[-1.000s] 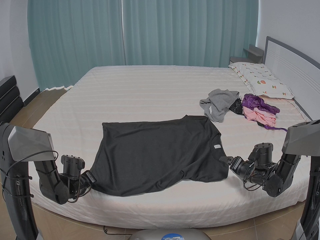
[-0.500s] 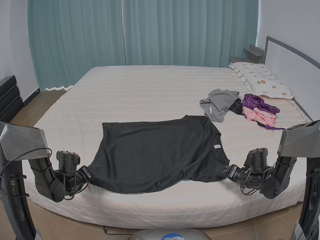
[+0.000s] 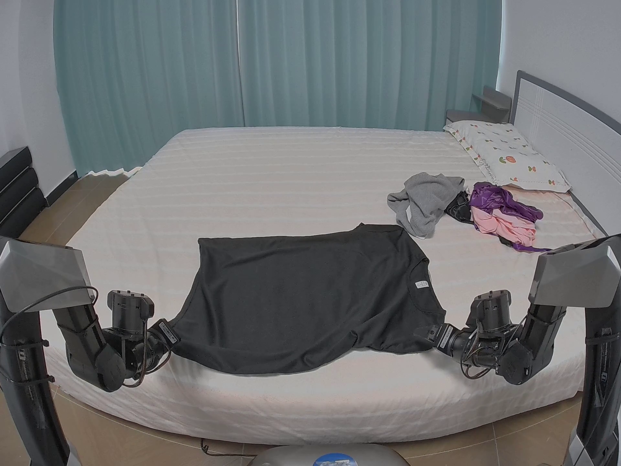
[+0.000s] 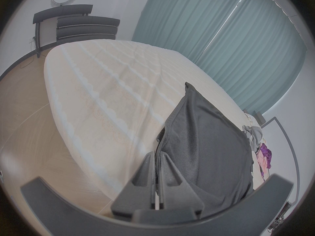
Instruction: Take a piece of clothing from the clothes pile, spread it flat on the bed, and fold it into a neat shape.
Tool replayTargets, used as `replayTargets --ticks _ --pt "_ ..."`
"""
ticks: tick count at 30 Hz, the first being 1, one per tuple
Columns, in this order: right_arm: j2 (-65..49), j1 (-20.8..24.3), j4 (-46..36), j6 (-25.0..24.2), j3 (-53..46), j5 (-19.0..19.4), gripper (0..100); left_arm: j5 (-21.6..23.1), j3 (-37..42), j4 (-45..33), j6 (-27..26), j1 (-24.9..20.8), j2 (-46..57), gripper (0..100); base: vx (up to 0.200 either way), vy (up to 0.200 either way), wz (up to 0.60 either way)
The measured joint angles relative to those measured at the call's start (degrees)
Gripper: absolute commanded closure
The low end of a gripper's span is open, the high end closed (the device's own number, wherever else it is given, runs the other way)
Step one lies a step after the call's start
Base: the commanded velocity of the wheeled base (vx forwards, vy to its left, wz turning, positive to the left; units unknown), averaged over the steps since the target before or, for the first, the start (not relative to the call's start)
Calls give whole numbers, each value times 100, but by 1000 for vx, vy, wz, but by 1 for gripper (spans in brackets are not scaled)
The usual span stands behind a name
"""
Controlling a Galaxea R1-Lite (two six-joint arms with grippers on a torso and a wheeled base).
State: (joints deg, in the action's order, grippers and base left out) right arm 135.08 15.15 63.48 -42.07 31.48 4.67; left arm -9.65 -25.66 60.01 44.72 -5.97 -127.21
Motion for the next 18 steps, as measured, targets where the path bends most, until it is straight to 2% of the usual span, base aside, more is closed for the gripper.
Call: replayTargets --ticks 10,11,18 --pt "212 -38 -324 -2 482 -18 0 115 4 1 9 -4 -9 100 0 0 0" --pt "223 -41 -357 0 532 -21 100 118 4 1 9 -2 -9 100 0 0 0" --pt "254 -52 -425 6 716 -22 100 123 9 6 9 0 6 100 0 0 0"
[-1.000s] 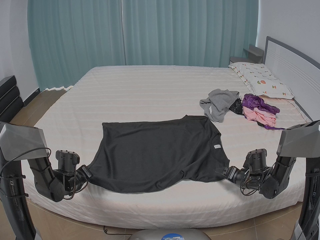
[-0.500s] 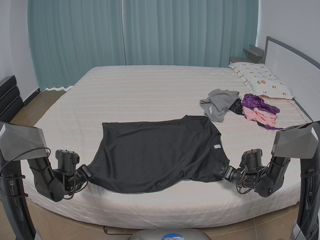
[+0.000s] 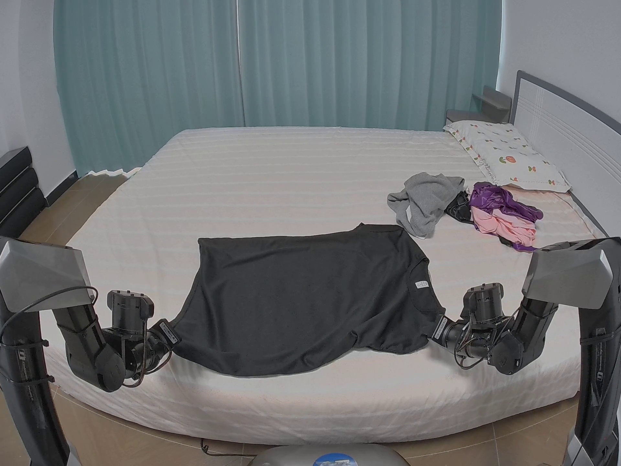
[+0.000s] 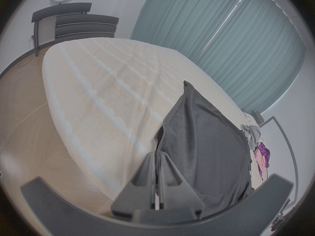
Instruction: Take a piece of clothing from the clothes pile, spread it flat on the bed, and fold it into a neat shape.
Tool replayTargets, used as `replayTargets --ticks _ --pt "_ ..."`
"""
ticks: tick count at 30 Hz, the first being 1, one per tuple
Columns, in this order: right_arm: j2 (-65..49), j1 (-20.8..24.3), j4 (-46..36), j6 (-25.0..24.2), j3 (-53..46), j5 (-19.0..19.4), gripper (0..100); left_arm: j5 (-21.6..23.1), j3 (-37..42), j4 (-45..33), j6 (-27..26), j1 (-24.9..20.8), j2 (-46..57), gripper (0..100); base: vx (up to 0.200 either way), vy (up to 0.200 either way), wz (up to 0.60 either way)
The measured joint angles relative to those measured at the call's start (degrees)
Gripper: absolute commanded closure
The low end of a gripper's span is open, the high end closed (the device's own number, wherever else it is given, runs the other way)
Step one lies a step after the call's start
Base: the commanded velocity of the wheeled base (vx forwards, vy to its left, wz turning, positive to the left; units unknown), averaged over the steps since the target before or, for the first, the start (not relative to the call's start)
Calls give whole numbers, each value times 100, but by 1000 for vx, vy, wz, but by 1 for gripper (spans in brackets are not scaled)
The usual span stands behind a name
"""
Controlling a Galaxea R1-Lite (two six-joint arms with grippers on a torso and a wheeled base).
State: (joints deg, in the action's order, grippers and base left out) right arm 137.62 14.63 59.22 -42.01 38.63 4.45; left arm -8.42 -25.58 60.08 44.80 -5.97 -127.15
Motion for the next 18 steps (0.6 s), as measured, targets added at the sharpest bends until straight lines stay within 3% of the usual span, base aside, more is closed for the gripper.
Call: replayTargets --ticks 18 --pt "-302 -193 -653 -13 1184 41 100 -6 -113 9 217 107 135 100 0 0 0"
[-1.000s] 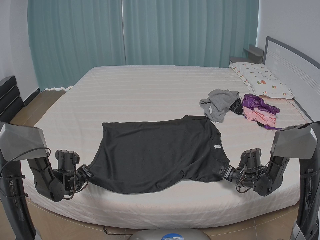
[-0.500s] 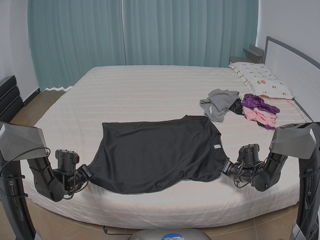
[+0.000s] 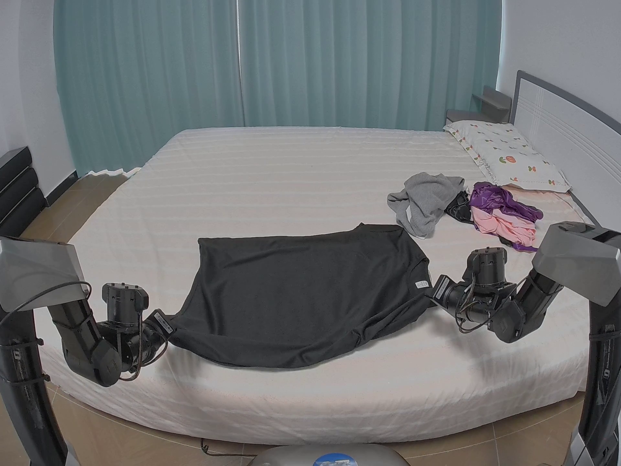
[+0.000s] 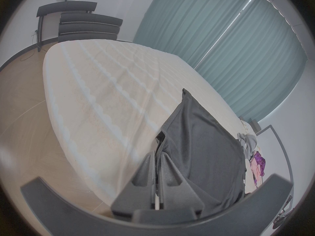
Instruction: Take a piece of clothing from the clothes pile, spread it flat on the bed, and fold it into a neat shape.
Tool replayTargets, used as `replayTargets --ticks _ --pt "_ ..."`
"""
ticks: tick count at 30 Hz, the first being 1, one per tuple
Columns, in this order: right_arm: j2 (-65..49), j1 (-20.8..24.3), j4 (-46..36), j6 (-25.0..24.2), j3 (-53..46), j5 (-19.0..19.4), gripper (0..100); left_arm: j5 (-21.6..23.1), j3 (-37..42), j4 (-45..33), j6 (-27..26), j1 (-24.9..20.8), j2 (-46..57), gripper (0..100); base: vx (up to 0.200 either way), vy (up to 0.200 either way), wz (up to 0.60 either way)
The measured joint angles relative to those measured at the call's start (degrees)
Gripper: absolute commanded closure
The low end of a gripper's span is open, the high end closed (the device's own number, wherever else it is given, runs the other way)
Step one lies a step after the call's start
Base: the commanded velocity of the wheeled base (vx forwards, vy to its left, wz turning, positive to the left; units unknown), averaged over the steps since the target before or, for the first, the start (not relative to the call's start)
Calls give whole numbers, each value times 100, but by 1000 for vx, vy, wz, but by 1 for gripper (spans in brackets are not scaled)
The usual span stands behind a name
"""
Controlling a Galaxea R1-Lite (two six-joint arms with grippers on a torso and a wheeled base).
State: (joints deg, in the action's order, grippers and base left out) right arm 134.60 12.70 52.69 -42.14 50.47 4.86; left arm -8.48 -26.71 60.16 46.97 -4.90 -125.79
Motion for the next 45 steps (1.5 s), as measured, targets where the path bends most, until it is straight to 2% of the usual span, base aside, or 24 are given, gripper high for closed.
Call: replayTargets --ticks 11,15,33,45 --pt "30 22 -844 -28 1157 -106 100 -10 -129 7 46 127 85 100 0 0 0" --pt "33 46 -1064 -28 1367 -185 100 -13 -162 260 55 193 90 100 0 0 0" --pt "-572 41 -1243 98 890 -134 100 -16 -372 372 183 480 96 100 0 0 0" --pt "-85 212 -1941 87 2204 -268 100 -11 -928 363 478 511 -161 100 0 0 0"
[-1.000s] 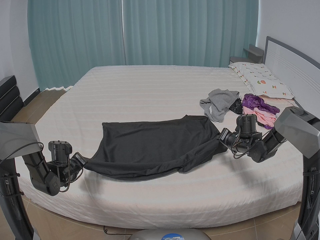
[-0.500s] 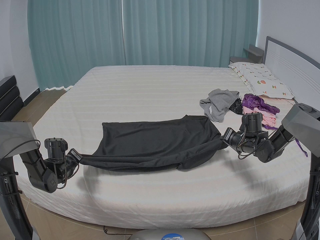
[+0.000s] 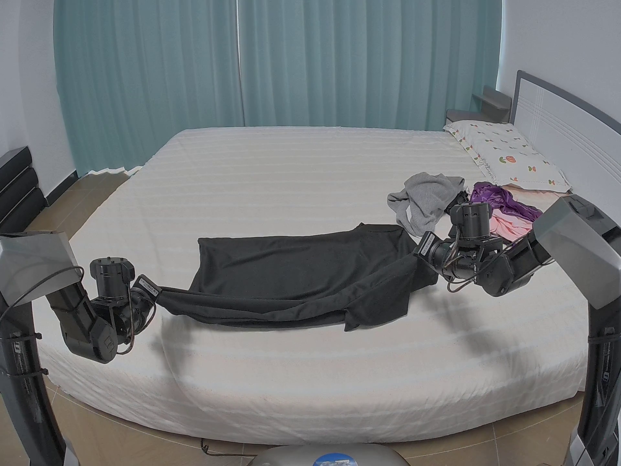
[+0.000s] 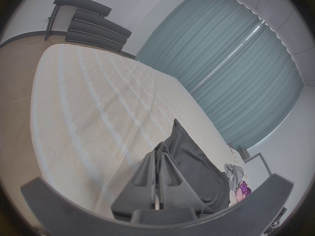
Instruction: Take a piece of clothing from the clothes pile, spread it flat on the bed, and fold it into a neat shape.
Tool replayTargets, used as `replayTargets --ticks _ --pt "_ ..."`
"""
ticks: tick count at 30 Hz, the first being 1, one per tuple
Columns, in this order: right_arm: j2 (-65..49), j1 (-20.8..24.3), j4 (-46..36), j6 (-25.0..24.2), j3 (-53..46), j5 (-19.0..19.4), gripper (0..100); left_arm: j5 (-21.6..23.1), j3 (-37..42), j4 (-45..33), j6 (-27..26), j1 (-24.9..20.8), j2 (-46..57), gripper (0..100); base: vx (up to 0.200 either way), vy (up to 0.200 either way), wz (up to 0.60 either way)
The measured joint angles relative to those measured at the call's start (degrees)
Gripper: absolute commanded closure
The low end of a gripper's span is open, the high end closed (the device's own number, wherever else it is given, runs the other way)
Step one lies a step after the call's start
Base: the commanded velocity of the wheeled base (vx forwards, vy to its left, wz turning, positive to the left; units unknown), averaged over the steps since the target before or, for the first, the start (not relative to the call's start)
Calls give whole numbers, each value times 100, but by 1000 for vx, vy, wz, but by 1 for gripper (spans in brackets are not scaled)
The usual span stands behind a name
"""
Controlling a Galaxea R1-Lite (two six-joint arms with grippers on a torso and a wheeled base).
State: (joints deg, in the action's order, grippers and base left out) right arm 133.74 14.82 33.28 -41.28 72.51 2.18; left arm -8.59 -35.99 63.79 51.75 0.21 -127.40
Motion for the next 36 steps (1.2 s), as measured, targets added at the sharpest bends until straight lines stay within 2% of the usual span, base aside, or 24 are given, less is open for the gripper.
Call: replayTargets --ticks 8,16,17,26,30,36 --pt "820 37 -90 -18 1053 -407 100 6 -119 0 94 30 -137 100 0 0 0" --pt "1615 48 -55 -16 1690 -552 100 9 -139 1 107 37 -241 100 0 0 0" --pt "1686 48 -50 -13 1720 -563 0 11 -135 1 107 39 -247 100 0 0 0" --pt "1749 -6 -11 -24 1663 -549 0 11 -108 0 107 34 -280 100 0 0 0" --pt "1491 -66 27 4 1282 -472 0 12 -98 1 107 34 -280 100 0 0 0" --pt "964 -127 266 110 375 -145 0 22 -72 1 107 34 -267 100 0 0 0"
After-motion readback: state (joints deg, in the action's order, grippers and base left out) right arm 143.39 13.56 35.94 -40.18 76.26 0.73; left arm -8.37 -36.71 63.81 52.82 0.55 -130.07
